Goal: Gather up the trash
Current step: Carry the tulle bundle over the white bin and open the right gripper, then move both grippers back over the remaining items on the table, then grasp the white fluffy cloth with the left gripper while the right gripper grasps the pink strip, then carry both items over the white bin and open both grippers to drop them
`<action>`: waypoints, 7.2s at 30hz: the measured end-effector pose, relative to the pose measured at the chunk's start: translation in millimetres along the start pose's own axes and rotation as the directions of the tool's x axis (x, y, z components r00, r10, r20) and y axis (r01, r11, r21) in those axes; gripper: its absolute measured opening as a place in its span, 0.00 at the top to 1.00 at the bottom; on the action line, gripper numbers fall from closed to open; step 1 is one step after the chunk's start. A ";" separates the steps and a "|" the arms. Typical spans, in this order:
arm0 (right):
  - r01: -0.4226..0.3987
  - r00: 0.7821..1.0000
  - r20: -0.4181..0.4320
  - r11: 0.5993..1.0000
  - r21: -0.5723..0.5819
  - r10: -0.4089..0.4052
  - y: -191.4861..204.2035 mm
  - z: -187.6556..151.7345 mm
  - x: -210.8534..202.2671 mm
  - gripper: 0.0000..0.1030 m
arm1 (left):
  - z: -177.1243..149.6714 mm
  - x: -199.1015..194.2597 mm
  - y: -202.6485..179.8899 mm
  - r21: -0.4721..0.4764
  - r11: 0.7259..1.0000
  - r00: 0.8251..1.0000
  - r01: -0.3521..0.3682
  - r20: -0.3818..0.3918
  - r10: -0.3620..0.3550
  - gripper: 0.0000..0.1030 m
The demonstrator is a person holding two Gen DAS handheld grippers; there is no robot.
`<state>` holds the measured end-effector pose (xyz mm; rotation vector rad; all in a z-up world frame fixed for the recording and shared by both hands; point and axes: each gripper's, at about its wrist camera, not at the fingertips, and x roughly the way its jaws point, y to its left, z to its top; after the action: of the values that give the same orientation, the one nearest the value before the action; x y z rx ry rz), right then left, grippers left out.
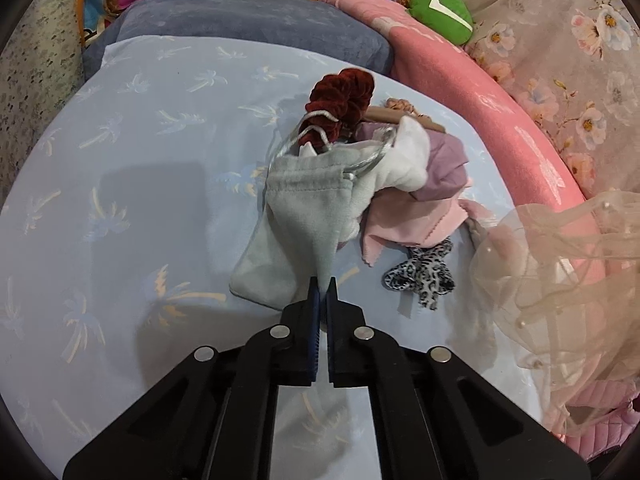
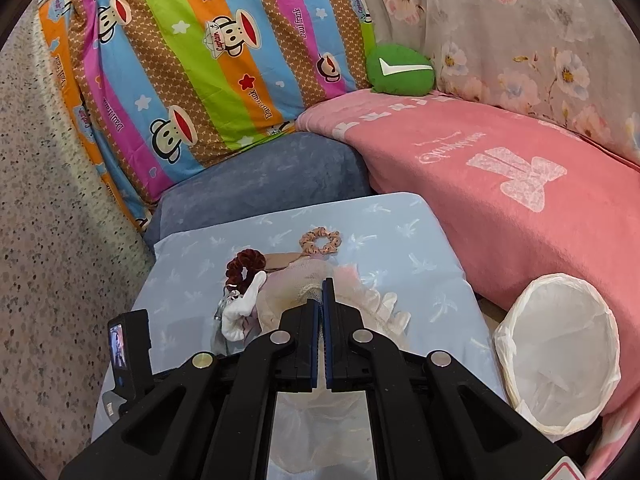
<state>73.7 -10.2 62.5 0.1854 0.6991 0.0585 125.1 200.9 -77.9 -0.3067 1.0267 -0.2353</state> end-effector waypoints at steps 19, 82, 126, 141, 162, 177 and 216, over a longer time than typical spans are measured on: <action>0.070 0.988 0.128 0.993 0.097 -0.083 -69.0 10.5 -72.7 0.99 | 1.8 -66.9 -139.2 0.238 0.954 0.973 0.184 0.090 -0.211 0.98; 0.466 0.869 -0.315 0.846 0.259 -0.382 -291.1 -98.2 -19.1 0.54 | -39.9 20.8 -309.5 0.455 0.844 0.958 0.285 -0.123 -0.257 0.38; 0.204 0.965 -0.167 0.979 -0.008 -0.203 -54.7 -24.0 38.9 0.43 | 27.3 -1.3 -41.3 0.117 0.984 0.987 -0.133 0.101 0.122 0.21; 0.181 0.958 -0.217 0.982 -0.056 -0.189 -17.0 -16.8 113.7 0.43 | 47.1 24.3 -6.5 0.064 0.997 0.999 -0.046 0.031 0.044 0.37; 0.155 0.932 -0.319 0.985 -0.070 -0.169 -14.4 -35.0 156.6 0.81 | 48.7 9.8 -4.3 0.031 0.999 0.999 0.034 0.029 -0.035 0.91; 0.072 0.974 -0.217 0.997 0.000 -0.070 -16.2 -4.5 89.6 0.90 | 49.2 -34.5 -52.8 0.108 0.990 0.989 0.093 0.109 -0.104 0.92; 0.228 0.973 -0.039 0.938 0.263 -0.226 -209.4 -5.5 -68.9 0.90 | -24.3 -18.6 -300.2 0.472 0.831 0.952 0.294 -0.064 -0.300 0.91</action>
<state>15.7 -222.9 62.5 0.3608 0.7311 -0.2580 80.2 -76.3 32.8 -0.0136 0.8703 -0.7582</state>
